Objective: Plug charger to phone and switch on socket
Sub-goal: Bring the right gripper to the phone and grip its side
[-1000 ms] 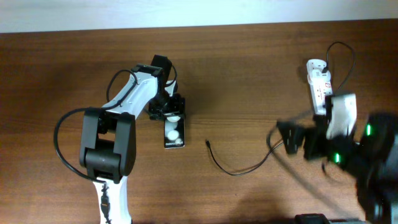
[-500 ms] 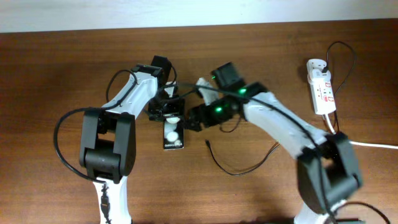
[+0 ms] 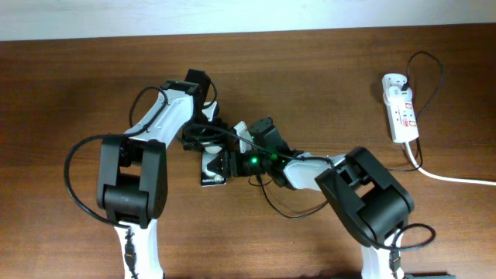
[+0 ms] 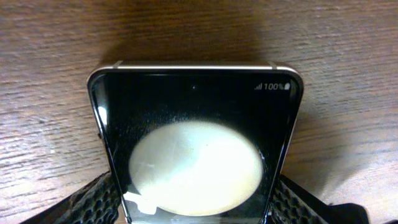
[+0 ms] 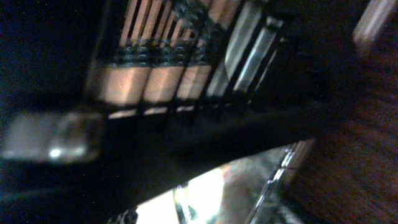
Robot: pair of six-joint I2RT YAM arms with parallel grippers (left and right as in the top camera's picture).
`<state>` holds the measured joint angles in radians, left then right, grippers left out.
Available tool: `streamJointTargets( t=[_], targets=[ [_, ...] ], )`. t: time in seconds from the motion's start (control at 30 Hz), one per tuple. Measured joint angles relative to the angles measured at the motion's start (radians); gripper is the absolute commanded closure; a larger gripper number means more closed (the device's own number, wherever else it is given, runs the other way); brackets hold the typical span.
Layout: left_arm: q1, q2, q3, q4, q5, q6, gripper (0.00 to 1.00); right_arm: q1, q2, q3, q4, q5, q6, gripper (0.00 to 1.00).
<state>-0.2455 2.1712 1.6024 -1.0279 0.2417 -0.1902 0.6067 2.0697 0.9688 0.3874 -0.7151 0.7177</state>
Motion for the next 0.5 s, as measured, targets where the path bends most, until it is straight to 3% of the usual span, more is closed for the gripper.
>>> streamJointTargets(
  t=[0.07, 0.13, 0.17, 0.2, 0.23, 0.4, 0.5],
  targets=[
    [0.004, -0.002, -0.001, 0.001, -0.006, 0.007, 0.30, 0.006, 0.016, -0.003, 0.034, 0.014, 0.041, 0.70],
    [0.007, -0.003, -0.001, 0.000, -0.008, 0.011, 0.26, 0.010, 0.029, -0.006, 0.043, 0.029, 0.057, 0.79],
    [0.007, -0.005, -0.002, 0.000, -0.009, 0.011, 0.21, 0.013, 0.031, -0.008, 0.041, 0.035, 0.064, 0.85],
    [0.008, -0.005, -0.002, 0.000, -0.008, 0.012, 0.08, 0.013, 0.032, -0.009, 0.040, 0.037, 0.072, 0.94],
    [0.010, -0.007, -0.002, -0.003, -0.003, 0.014, 0.02, 0.011, 0.035, -0.011, 0.042, 0.036, 0.089, 0.96],
    [0.015, -0.019, -0.004, -0.007, -0.017, 0.007, 0.01, -0.005, 0.029, -0.005, 0.055, -0.051, 0.094, 0.96],
    [0.071, -0.248, -0.021, 0.006, -0.009, 0.006, 0.01, -0.086, 0.022, -0.008, 0.082, -0.205, 0.069, 0.96]
  ],
)
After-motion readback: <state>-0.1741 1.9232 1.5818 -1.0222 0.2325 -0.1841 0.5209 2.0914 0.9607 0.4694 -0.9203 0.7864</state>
